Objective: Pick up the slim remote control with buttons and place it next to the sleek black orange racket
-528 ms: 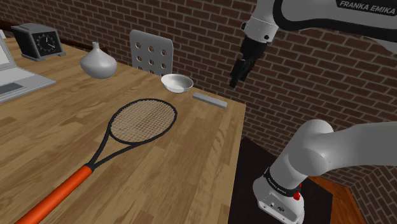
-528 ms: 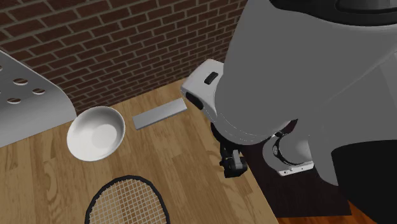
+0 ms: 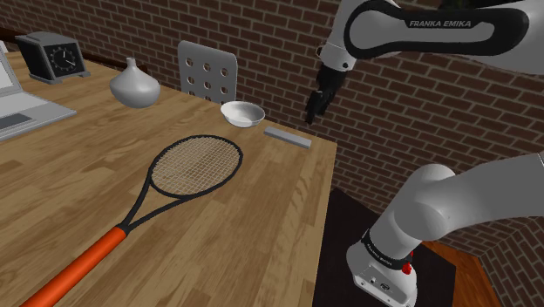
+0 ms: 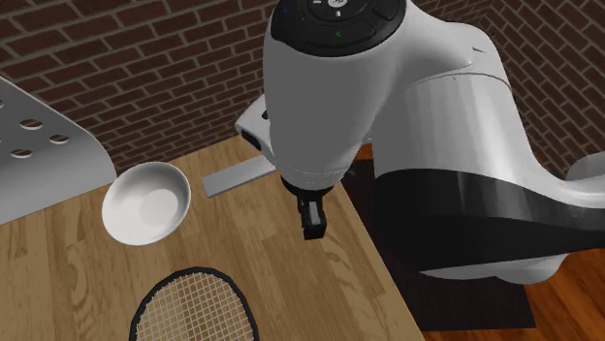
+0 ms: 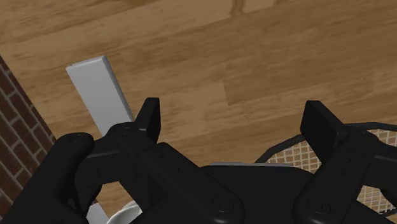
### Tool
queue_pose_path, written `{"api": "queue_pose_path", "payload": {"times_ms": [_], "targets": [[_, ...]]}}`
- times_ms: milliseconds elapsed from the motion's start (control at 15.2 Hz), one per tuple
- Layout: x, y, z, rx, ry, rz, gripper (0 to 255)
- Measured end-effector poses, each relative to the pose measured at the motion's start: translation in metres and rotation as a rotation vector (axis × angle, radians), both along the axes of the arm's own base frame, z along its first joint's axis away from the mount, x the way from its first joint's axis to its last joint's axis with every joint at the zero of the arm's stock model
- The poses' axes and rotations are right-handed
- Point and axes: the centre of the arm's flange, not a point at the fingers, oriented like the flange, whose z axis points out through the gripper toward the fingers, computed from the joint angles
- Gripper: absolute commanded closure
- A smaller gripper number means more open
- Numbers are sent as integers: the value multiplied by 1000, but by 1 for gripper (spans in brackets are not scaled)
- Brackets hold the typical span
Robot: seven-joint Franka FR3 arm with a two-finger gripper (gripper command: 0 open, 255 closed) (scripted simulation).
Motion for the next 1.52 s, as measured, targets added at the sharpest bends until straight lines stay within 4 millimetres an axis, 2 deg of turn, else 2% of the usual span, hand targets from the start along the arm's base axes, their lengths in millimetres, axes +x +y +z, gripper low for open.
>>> {"api": "queue_pose_path", "payload": {"times_ms": [660, 858, 1188, 1320, 1518], "targets": [[83, -65, -77, 0, 24, 49, 0], [107, -84, -109, 0, 32, 63, 0], [150, -119, -150, -1, 44, 87, 0], [159, -127, -160, -1, 47, 93, 0], [161, -127, -177, -1, 48, 95, 0]]}}
